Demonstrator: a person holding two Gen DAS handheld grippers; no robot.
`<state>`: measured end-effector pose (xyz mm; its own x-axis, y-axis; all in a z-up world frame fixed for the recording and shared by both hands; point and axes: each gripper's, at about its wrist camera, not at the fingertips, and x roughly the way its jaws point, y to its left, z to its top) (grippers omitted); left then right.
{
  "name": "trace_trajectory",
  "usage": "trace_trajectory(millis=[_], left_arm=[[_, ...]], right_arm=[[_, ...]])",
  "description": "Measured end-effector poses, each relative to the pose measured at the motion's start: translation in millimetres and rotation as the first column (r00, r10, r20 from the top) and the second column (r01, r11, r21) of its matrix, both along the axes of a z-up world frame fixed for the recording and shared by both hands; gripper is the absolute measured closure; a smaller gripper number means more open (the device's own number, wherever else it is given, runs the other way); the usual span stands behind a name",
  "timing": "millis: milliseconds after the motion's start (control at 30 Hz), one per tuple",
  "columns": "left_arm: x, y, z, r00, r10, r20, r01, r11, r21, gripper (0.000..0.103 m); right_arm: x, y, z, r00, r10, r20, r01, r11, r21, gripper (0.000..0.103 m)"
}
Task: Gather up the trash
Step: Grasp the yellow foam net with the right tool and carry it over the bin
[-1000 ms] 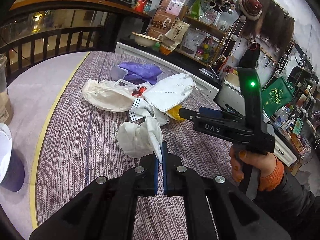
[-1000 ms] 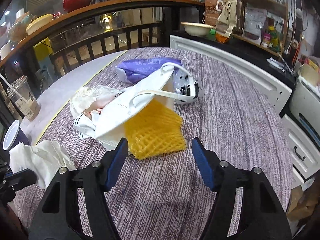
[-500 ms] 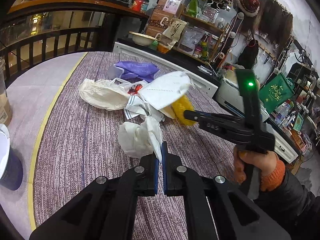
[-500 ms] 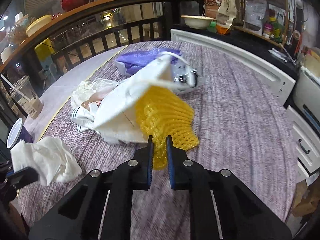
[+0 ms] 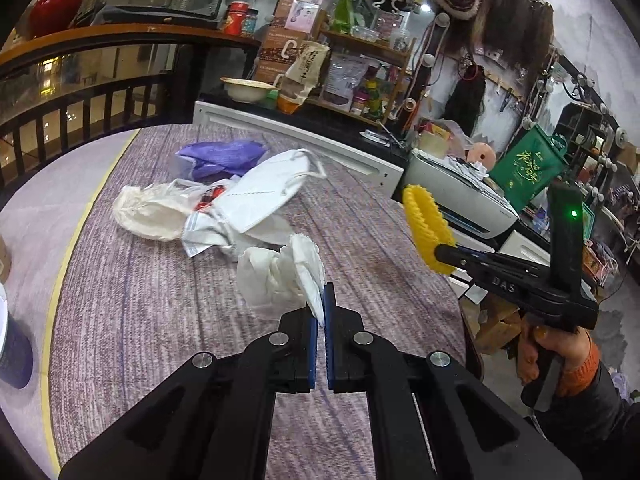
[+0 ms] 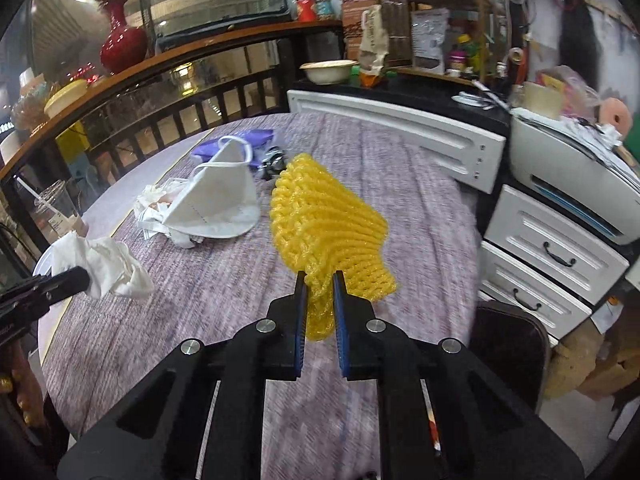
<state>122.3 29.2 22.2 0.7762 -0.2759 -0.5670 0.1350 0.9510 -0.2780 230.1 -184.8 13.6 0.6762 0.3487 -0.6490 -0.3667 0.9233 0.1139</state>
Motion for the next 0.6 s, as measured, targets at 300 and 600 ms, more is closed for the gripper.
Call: trace_trajectory(millis=[300, 600], left_arm=[[6.9, -51.2, 11.6, 0.997, -0.078, 0.022, 0.078, 0.997, 0.006, 0.099], [10.7, -110.5, 23.4, 0.982, -0.181, 0.058, 0.181, 0.983, 0.009, 0.099]], right_arm=[[-39.4, -90.7, -1.4, 0.986, -0.16, 0.034, 0.159, 0.987, 0.033, 0.09], [-56.4, -158.5, -36.6, 0.953, -0.301, -0.043, 0.303, 0.951, 0.06, 0.09]])
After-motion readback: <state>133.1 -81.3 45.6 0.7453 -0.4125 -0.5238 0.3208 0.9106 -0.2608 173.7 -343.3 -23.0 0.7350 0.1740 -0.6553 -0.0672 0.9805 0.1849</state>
